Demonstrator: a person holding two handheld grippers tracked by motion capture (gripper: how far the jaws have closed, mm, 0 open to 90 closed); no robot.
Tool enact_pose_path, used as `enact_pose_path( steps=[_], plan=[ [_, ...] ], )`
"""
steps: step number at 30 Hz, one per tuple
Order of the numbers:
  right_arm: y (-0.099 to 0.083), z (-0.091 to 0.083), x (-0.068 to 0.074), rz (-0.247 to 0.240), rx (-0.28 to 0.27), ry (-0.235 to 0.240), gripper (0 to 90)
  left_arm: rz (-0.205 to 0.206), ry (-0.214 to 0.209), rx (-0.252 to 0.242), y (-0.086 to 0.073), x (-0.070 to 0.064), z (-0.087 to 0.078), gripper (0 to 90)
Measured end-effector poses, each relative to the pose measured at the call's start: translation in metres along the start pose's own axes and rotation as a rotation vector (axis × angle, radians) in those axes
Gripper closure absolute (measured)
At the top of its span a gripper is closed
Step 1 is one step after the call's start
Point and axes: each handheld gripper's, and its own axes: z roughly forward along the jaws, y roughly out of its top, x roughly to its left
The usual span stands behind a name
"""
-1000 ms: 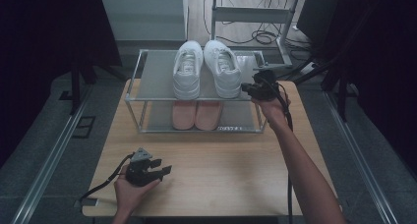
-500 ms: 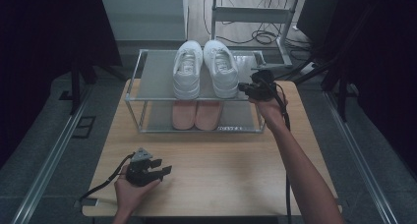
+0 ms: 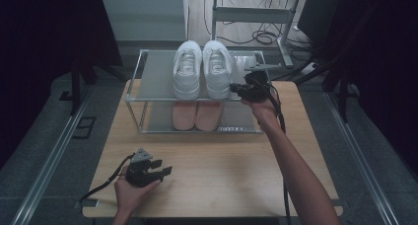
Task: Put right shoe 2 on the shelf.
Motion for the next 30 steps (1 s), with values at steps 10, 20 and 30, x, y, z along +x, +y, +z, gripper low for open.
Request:
enact_pose_path(
  steps=[10,20,30],
  plan=[
    [0.000,0.011,0.017,-0.023,0.003,0.030,90.0,0.002,0.000,0.001,0.000,0.000,0.000,47.3],
    [-0.004,0.009,0.013,-0.024,-0.007,0.051,90.0,0.000,-0.004,-0.002,0.001,0.001,0.000,47.3],
    [-0.005,0.001,0.015,-0.044,-0.026,0.070,90.0,-0.009,-0.006,-0.012,0.002,0.002,-0.001,47.3]
  ],
)
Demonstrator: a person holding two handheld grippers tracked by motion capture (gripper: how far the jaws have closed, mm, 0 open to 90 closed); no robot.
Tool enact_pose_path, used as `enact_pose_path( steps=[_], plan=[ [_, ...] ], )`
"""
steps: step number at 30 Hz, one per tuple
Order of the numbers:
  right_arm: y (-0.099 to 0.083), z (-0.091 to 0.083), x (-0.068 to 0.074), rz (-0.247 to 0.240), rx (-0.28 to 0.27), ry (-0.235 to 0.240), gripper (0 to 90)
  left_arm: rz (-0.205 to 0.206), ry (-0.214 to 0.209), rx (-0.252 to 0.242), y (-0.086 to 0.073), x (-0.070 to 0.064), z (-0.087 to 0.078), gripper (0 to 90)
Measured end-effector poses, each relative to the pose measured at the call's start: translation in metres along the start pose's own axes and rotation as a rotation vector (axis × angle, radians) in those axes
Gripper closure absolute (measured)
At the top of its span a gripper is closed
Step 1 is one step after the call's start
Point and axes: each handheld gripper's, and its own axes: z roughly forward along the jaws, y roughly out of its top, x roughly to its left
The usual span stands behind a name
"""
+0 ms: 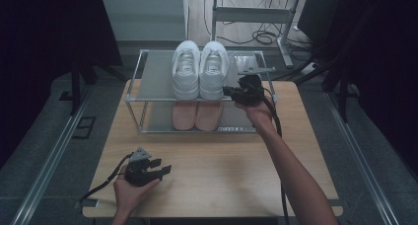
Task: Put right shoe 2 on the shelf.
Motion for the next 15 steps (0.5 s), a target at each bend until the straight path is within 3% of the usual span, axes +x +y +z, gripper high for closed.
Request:
enact_pose_path(
  steps=[7,12,15],
  plan=[
    [-0.005,-0.016,0.003,-0.049,-0.022,0.005,89.8,-0.009,-0.005,-0.004,0.001,0.000,-0.002,47.3],
    [-0.015,-0.033,-0.001,-0.050,-0.054,0.011,89.0,-0.019,-0.010,-0.010,0.004,0.002,-0.002,47.3],
    [-0.024,-0.044,-0.004,-0.055,-0.060,0.010,82.9,0.000,-0.012,-0.006,0.007,0.000,0.000,47.3]
  ],
)
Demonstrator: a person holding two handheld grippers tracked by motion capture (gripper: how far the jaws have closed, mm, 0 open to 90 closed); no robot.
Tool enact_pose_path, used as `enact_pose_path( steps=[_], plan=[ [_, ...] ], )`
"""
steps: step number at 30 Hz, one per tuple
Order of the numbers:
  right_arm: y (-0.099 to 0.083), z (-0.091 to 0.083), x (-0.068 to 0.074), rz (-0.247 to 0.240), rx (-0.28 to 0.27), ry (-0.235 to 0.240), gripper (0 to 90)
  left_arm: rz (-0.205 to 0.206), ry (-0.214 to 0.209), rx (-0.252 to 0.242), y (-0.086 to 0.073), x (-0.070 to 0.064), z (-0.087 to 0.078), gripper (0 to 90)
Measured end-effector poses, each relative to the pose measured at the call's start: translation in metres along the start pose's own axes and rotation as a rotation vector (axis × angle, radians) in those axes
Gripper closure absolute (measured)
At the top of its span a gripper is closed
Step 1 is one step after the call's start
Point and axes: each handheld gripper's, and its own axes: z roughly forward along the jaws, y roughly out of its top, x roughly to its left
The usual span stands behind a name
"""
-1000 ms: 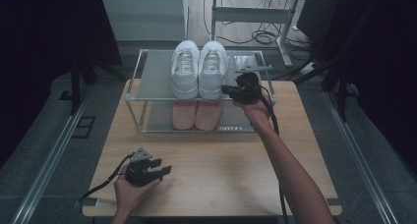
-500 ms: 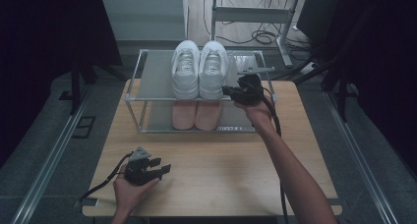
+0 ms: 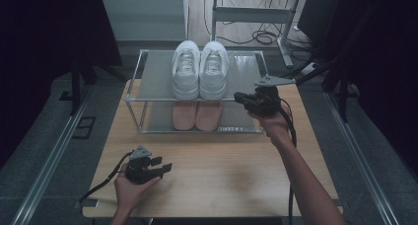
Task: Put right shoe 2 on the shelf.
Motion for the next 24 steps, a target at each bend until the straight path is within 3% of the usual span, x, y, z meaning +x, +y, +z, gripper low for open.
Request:
enact_pose_path(
  steps=[6,7,9,18,24],
  plan=[
    [-0.029,-0.024,-0.002,-0.031,0.011,-0.013,59.2,0.009,-0.017,0.013,0.000,-0.003,0.006,47.2],
    [-0.042,-0.031,-0.004,-0.036,0.019,-0.015,54.6,0.013,-0.018,0.013,0.000,-0.003,0.006,47.2],
    [-0.047,-0.033,-0.004,-0.031,0.021,-0.017,53.7,0.013,-0.017,0.009,0.000,-0.003,0.004,47.2],
    [-0.109,-0.052,-0.011,0.004,0.026,-0.017,50.2,0.018,-0.013,0.010,0.001,-0.004,0.004,47.2],
    [-0.147,-0.061,-0.022,0.069,0.023,-0.016,50.1,0.019,-0.015,0.017,0.000,-0.006,0.006,47.2]
  ],
)
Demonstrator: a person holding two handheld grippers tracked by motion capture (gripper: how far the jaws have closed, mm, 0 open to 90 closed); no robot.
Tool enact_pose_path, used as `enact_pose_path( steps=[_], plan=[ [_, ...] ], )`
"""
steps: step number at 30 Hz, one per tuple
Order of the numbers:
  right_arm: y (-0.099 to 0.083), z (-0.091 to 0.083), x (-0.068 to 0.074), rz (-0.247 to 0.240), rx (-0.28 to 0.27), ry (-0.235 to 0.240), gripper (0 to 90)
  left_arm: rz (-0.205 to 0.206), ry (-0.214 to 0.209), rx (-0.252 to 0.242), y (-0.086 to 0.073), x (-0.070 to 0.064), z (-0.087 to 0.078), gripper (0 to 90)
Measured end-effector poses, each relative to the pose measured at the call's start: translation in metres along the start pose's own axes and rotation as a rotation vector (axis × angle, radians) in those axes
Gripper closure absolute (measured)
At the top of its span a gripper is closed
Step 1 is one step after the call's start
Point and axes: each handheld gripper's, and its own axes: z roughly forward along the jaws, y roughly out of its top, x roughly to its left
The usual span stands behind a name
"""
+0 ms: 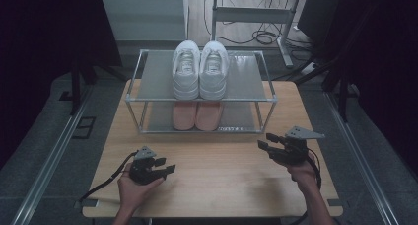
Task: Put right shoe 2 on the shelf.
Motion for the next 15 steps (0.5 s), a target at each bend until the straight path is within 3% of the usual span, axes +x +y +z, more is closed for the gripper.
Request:
enact_pose_path(
  steps=[10,15],
  plan=[
    [-0.035,0.004,-0.015,0.062,0.017,-0.010,49.3,0.002,0.004,0.004,0.000,0.000,0.002,47.2],
    [-0.042,0.008,-0.017,0.069,0.023,-0.016,49.2,0.002,0.007,0.003,-0.001,0.000,0.002,47.2]
  ],
)
